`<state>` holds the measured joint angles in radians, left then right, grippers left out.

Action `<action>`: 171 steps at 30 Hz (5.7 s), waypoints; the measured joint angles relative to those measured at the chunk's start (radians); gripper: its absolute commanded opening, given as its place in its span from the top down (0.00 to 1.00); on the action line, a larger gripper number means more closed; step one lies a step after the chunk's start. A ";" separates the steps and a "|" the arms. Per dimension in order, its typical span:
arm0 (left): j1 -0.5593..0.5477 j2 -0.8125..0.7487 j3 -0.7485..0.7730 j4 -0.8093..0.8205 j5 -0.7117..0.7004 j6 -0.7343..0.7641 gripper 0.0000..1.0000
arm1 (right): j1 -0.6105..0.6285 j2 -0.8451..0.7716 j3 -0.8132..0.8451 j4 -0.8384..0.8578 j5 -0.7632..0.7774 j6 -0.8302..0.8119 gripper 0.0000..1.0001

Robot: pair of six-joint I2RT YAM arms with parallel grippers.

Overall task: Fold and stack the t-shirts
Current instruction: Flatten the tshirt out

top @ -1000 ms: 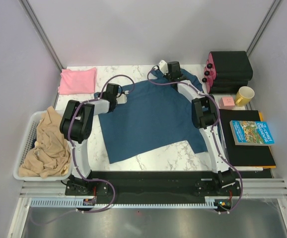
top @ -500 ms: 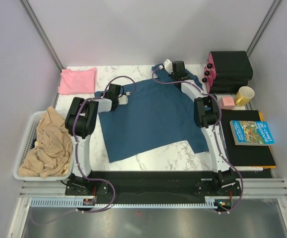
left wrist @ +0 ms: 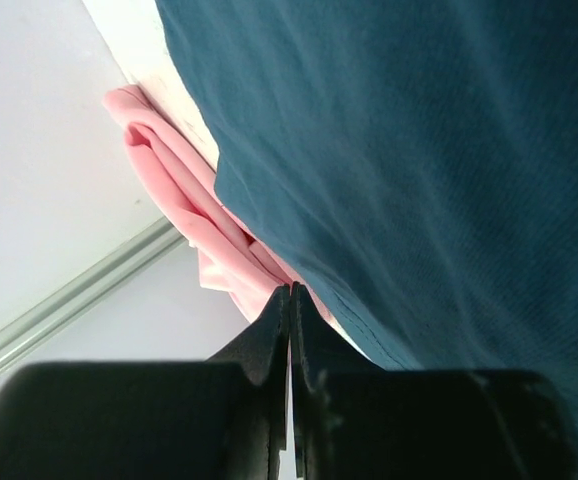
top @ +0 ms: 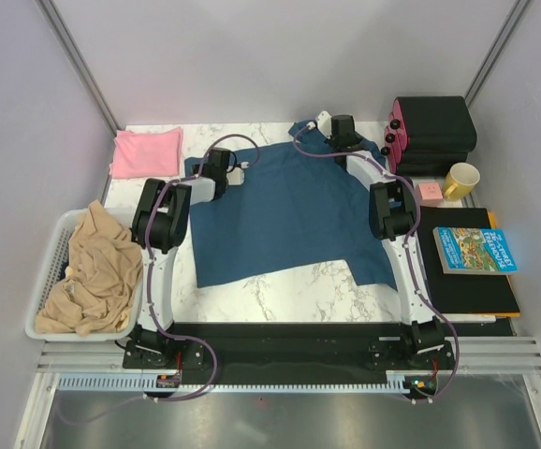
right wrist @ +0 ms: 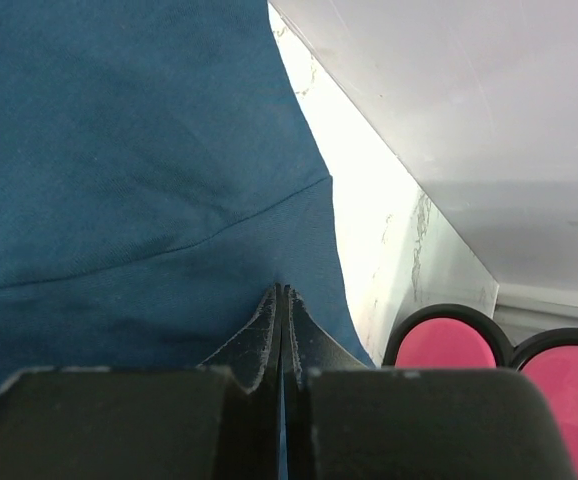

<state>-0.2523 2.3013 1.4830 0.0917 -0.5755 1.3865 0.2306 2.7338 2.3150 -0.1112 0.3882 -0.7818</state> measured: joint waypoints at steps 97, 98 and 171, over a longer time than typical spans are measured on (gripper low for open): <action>0.015 -1.564 -1.249 -0.458 0.613 0.208 0.41 | 0.360 -1.705 -1.635 -0.885 -0.599 -0.314 0.36; 0.015 -1.551 -1.234 -0.458 0.610 0.208 0.41 | 0.365 -1.700 -1.648 -0.867 -0.604 -0.299 0.36; 0.185 -1.077 -1.002 -0.425 0.579 0.179 0.81 | 0.394 -1.586 -1.618 -0.687 -0.303 -0.237 0.99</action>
<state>-0.0669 1.2240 0.4812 -0.3328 0.0040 1.5654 0.6247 1.1477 0.6968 -0.7982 0.0853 -1.0187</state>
